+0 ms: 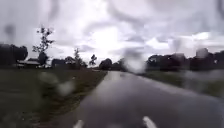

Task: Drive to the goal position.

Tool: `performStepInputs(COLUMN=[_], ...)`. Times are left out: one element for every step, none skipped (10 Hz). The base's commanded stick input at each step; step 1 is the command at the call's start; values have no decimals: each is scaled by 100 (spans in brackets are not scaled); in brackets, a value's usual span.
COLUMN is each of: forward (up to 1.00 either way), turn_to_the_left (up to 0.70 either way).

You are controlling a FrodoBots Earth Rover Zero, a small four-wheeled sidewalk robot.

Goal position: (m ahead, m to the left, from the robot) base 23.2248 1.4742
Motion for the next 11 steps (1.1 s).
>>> performStepInputs(forward=[85, 85, 85, 85, 85, 85, 85, 85, 85, 85, 85], turn_to_the_left=[-29, 0, 0, 0, 0, 0, 0, 0, 0, 0, 0])
